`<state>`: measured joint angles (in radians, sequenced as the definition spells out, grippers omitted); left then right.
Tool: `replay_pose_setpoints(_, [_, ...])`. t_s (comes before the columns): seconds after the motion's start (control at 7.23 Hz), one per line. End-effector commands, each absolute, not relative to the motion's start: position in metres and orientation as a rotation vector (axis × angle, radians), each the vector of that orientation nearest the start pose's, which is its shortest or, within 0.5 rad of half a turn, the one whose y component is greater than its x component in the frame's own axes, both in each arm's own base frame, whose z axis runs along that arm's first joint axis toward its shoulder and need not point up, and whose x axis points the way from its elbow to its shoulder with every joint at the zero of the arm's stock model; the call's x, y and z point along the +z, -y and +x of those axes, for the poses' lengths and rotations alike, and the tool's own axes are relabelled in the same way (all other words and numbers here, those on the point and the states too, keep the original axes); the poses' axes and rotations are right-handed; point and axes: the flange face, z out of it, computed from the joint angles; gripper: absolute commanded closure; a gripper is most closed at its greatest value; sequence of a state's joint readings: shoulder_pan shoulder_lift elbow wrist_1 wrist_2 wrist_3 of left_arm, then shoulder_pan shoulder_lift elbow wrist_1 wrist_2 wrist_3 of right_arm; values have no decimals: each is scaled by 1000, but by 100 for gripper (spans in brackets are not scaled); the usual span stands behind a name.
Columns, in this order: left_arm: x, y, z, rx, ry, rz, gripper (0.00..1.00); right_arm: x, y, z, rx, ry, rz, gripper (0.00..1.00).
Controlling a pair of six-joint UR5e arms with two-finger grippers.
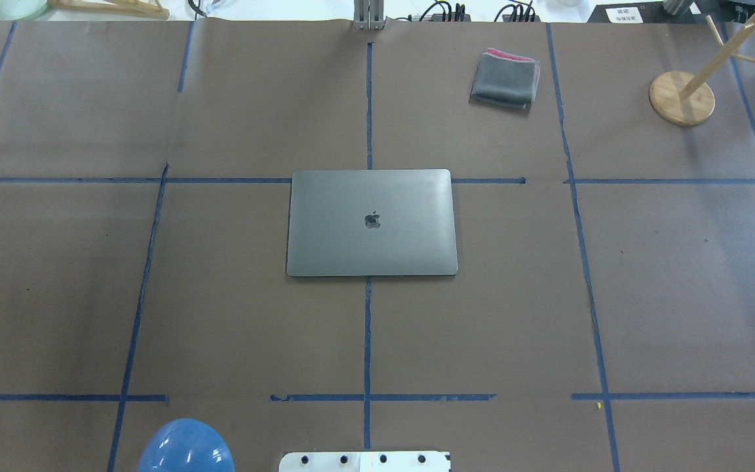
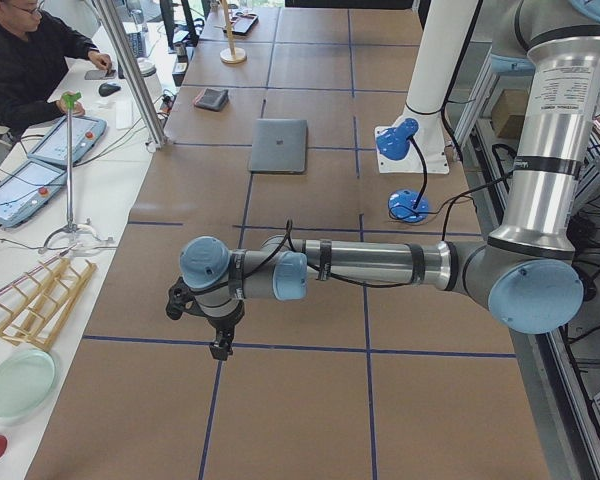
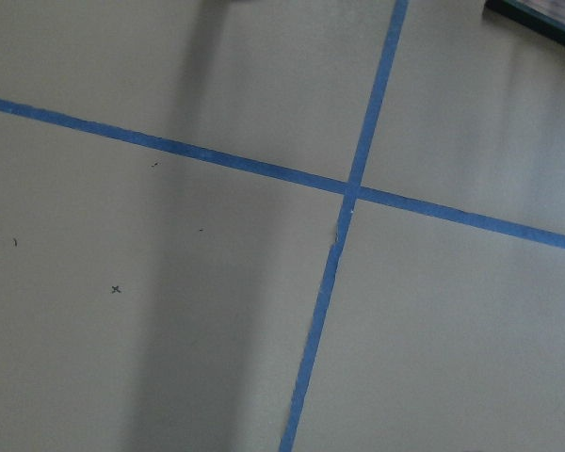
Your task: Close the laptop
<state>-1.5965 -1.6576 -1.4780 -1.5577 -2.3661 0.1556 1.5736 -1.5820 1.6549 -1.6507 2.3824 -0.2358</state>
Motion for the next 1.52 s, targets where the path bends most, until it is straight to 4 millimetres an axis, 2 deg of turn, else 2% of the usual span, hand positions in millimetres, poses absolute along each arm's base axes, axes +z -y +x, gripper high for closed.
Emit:
replay_pose_setpoints(0.0, [678,505,-79,99,-799,27,0,649,470,72,-150,812,43,0])
replay_pose_setpoints(0.41, [665,506,-79,97,-798,39,0,655,463,78,-61,815,5,0])
replay_pose_setpoints(0.97, [667,506,-79,94,-796,36,0,664,454,81,-28,816,-18,0])
replay_pose_setpoints(1.38, [670,505,-79,95,-800,34,0,662,454,86,-17,824,-11,0])
